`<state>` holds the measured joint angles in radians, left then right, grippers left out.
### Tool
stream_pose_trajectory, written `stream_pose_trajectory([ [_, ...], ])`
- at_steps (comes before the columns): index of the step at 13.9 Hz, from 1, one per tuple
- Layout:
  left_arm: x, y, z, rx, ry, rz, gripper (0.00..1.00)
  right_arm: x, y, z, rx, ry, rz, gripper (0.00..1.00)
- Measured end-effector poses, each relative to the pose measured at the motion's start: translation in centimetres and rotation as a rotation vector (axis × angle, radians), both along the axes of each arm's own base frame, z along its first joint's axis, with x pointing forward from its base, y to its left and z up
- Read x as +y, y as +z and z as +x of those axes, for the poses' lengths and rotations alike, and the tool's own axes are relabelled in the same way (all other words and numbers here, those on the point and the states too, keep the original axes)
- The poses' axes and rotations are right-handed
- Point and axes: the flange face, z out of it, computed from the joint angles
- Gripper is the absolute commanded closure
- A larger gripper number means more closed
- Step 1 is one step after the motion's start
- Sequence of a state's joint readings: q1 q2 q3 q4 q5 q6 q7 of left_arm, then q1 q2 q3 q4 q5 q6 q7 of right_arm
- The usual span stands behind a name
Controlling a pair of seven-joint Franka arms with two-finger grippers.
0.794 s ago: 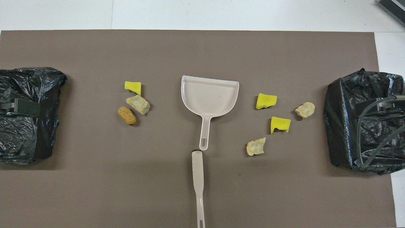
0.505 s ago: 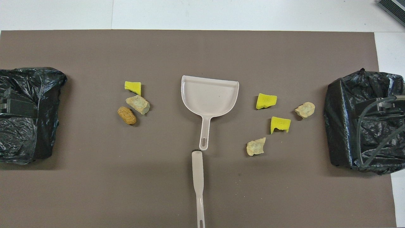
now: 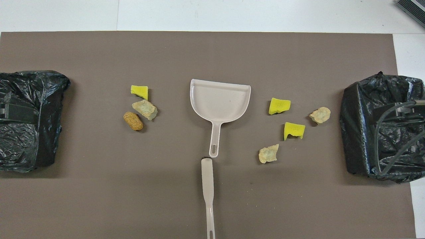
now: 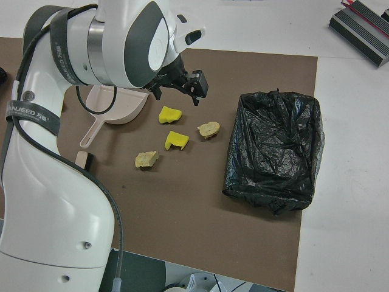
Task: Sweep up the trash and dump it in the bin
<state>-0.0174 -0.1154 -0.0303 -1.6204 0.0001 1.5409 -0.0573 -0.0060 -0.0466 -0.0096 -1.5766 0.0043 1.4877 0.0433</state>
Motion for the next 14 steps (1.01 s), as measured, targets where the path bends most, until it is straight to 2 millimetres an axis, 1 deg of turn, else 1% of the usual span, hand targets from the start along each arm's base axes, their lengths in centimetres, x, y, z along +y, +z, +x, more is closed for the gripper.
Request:
stream_pose_trajectory([
  [7,0.0,0.0,0.0,0.000,0.000,0.000,0.00,0.4,-0.2,0.0,-0.001,0.007,0.000,0.00],
  [14,0.0,0.0,0.0,0.000,0.000,0.000,0.00,0.7,-1.5,0.0,-0.023,0.014,0.001,0.00],
])
